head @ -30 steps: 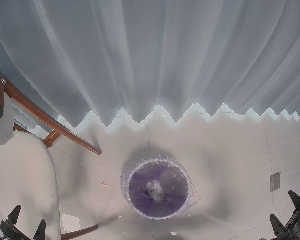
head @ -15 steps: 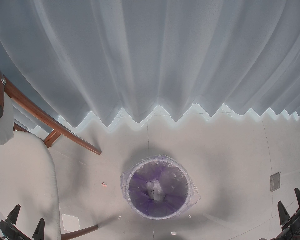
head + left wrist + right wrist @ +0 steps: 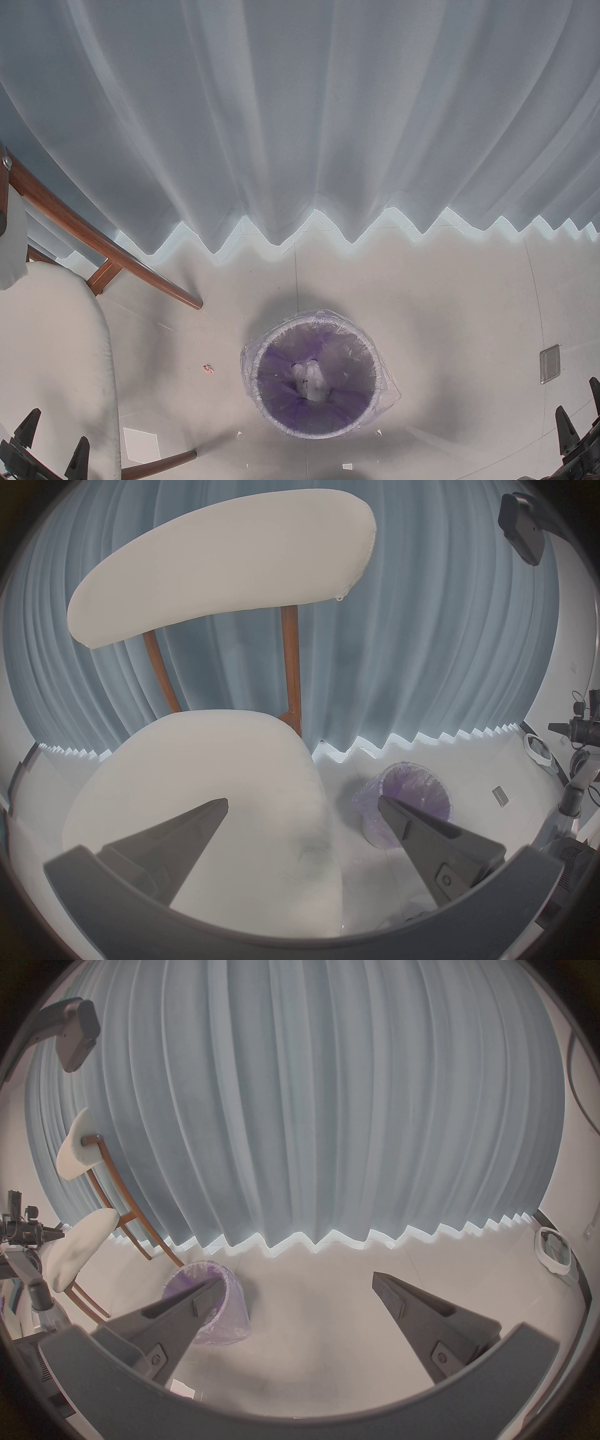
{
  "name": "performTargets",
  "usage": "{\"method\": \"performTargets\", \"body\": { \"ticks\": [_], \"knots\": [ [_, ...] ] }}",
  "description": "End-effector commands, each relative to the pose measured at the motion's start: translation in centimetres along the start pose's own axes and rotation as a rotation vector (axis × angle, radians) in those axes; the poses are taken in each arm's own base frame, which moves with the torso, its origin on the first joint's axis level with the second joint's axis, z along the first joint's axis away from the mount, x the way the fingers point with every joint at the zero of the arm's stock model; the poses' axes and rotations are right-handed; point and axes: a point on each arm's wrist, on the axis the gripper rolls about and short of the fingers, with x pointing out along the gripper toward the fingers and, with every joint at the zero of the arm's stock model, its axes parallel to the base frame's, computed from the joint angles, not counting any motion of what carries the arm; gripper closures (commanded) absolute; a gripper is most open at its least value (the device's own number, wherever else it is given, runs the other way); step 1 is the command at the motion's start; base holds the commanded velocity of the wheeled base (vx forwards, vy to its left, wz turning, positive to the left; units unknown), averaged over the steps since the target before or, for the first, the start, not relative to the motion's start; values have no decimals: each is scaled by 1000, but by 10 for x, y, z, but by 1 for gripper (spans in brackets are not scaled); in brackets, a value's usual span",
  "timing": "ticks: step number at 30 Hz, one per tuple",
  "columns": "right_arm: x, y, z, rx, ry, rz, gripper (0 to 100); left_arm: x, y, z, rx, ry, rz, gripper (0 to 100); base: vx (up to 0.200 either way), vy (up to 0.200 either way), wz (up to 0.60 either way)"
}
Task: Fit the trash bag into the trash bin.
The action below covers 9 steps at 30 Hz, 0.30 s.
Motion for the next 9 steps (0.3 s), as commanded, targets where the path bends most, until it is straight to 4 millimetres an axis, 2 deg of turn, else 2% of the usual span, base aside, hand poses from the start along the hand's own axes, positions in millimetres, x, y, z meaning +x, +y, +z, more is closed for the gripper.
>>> {"method": "performTargets", "body": {
  "ticks": [1,9],
  "knots": [
    [-1,0,-5,2,-5,-5,0,0,0,-4,1,1,-1,0,0,0,0],
    [-1,0,-5,-2,-5,-5,0,0,0,-4,3,0,-1,0,0,0,0]
  ]
}}
